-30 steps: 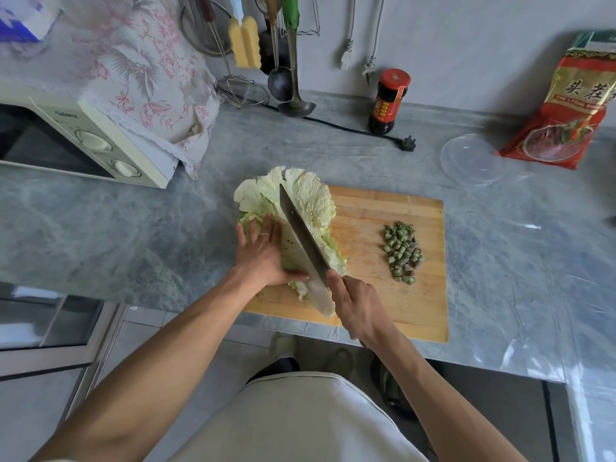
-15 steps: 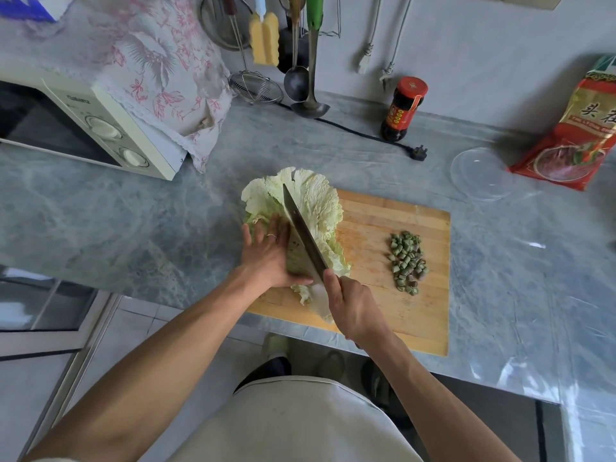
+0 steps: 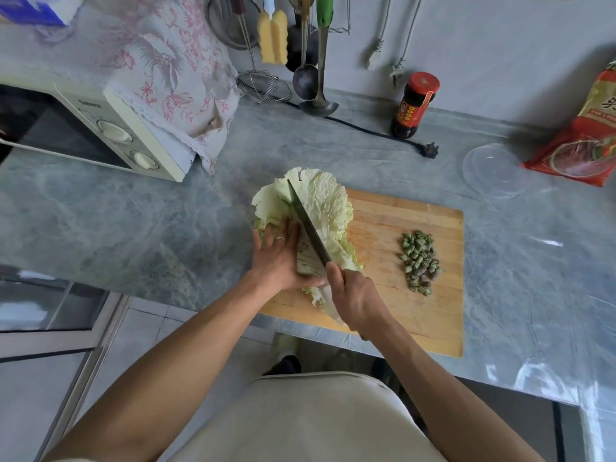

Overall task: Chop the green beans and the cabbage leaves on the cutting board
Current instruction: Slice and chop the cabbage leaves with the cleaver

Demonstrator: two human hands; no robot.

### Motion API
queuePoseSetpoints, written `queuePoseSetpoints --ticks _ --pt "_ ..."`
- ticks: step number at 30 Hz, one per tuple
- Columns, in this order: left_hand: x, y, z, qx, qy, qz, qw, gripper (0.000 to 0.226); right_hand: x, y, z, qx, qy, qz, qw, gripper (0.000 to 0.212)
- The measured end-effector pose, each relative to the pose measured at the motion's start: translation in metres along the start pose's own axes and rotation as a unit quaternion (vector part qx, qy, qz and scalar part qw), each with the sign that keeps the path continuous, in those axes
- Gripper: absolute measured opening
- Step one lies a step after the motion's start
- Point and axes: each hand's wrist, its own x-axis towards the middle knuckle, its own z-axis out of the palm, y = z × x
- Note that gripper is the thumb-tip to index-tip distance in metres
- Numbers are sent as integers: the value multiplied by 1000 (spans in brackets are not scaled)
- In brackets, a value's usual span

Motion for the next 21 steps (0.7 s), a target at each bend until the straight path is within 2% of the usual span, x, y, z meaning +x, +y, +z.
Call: queuePoseSetpoints --ticks 2,5,10,14,17,21 --pt "0 -1 1 4 -3 -2 1000 142 -7 3 -3 -7 -15 6 1000 48" --pt "0 1 -1 5 -13 -3 1000 143 -10 11 -2 -14 -17 49 999 54" --pt "-2 4 -7 10 -23 -11 1000 142 -1 5 -6 8 3 3 1000 57" --pt "-9 4 -18 18 -7 -5 1000 137 -10 9 -3 8 17 13 1000 59" --pt "-17 2 -30 10 77 -18 997 108 -18 11 -5 26 40 5 999 65" --pt "-16 -7 -46 -21 268 1 963 50 -11 2 -12 66 61 -9 996 75"
